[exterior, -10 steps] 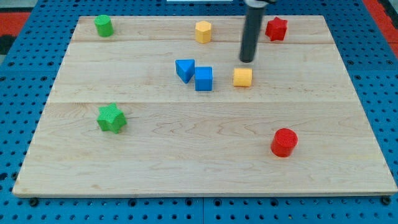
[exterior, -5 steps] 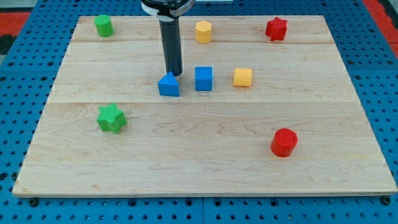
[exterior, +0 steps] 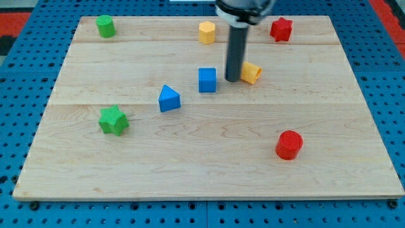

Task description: Move the cube to the center left

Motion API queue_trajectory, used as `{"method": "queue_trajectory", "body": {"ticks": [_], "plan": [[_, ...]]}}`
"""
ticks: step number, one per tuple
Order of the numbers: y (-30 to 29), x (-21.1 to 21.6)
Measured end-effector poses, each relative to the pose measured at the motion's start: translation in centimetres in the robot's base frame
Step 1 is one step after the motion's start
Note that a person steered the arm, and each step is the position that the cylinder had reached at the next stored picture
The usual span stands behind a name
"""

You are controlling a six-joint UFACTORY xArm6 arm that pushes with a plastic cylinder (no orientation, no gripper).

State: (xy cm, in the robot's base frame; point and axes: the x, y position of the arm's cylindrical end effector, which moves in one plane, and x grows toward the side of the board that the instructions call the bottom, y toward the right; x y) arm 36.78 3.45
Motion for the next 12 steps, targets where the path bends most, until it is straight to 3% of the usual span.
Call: {"method": "queue_trajectory", "body": {"ticks": [1,3,5,7,9,11,12], "plan": [[-7.1,-2.0],[1.1,1.0],[-8.1,1.9],[-9.7,3.1],[-17.7,3.4],[-19.5,6.2],[-25.8,2.8]]}}
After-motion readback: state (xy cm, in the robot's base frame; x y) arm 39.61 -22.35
